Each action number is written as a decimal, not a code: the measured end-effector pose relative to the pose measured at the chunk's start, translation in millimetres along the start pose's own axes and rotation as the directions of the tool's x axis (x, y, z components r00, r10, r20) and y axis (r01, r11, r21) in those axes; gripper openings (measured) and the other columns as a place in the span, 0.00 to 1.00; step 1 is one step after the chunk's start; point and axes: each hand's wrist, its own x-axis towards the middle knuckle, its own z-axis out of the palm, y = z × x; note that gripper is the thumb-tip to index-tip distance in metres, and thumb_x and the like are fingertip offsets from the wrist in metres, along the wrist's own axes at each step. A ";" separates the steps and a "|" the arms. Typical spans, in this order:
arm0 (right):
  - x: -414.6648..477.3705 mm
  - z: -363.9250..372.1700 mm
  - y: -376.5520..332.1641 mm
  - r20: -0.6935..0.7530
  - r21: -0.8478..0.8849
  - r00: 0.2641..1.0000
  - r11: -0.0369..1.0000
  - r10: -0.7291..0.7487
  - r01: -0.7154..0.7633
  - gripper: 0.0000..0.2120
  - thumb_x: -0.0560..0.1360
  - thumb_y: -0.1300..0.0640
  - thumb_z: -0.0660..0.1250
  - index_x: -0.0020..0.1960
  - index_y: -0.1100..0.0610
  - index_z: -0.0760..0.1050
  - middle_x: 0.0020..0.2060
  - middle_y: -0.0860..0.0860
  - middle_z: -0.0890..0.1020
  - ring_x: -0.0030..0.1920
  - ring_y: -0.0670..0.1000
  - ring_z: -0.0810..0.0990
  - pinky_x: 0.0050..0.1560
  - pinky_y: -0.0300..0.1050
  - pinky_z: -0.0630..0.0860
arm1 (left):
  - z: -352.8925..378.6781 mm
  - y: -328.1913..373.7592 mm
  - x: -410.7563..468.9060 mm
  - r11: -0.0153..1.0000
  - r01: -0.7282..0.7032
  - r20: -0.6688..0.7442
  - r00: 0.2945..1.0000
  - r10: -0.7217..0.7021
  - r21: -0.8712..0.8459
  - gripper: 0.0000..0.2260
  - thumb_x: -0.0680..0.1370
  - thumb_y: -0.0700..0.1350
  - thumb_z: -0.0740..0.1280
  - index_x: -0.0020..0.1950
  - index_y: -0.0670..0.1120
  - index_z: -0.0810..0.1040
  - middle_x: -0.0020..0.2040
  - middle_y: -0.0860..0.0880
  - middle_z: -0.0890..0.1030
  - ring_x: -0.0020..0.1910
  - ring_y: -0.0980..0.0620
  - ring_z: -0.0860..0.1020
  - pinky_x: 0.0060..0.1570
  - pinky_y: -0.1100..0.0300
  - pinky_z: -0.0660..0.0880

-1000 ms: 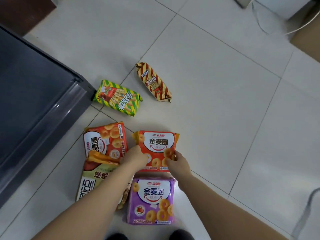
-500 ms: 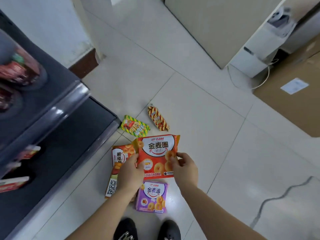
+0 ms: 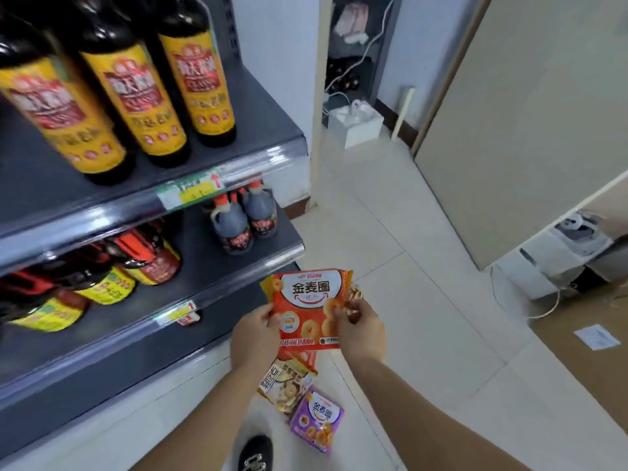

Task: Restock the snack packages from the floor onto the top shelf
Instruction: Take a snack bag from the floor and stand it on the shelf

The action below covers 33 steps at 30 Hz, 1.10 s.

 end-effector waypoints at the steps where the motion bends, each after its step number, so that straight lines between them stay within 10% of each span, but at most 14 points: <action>1: -13.3 -2.0 -10.7 0.013 -0.020 0.999 0.999 -0.045 0.045 0.13 0.77 0.49 0.65 0.60 0.52 0.76 0.48 0.50 0.84 0.44 0.50 0.82 0.41 0.44 0.77 | -14.9 0.4 -12.2 0.999 0.010 -0.040 0.999 -0.012 -0.039 0.13 0.81 0.45 0.62 0.64 0.44 0.78 0.53 0.48 0.83 0.43 0.53 0.78 0.37 0.64 0.72; 8: -124.4 10.7 -73.6 0.205 -0.033 0.934 0.952 -0.292 0.305 0.07 0.77 0.49 0.64 0.53 0.49 0.75 0.48 0.49 0.83 0.48 0.52 0.82 0.50 0.52 0.80 | -126.0 -28.3 -106.1 0.984 0.098 -0.299 0.944 -0.139 -0.148 0.14 0.80 0.46 0.63 0.63 0.46 0.79 0.57 0.45 0.83 0.56 0.45 0.80 0.47 0.62 0.69; 15: -276.4 66.0 -126.0 0.399 0.038 0.736 0.812 -0.547 0.583 0.09 0.77 0.46 0.65 0.50 0.51 0.77 0.41 0.44 0.77 0.43 0.49 0.76 0.44 0.41 0.66 | -243.5 -98.9 -223.8 0.886 0.096 -0.523 0.777 -0.352 -0.453 0.13 0.77 0.42 0.64 0.58 0.48 0.83 0.50 0.48 0.85 0.46 0.48 0.82 0.47 0.55 0.79; 33: -750.0 170.1 -87.9 0.689 0.499 0.002 0.476 -0.725 0.724 0.02 0.75 0.53 0.68 0.47 0.51 0.79 0.39 0.47 0.82 0.43 0.52 0.82 0.46 0.48 0.78 | -434.2 -316.6 -618.2 0.802 -0.010 -0.799 0.097 -0.593 -0.597 0.13 0.75 0.46 0.63 0.56 0.54 0.83 0.47 0.53 0.86 0.46 0.53 0.82 0.50 0.54 0.79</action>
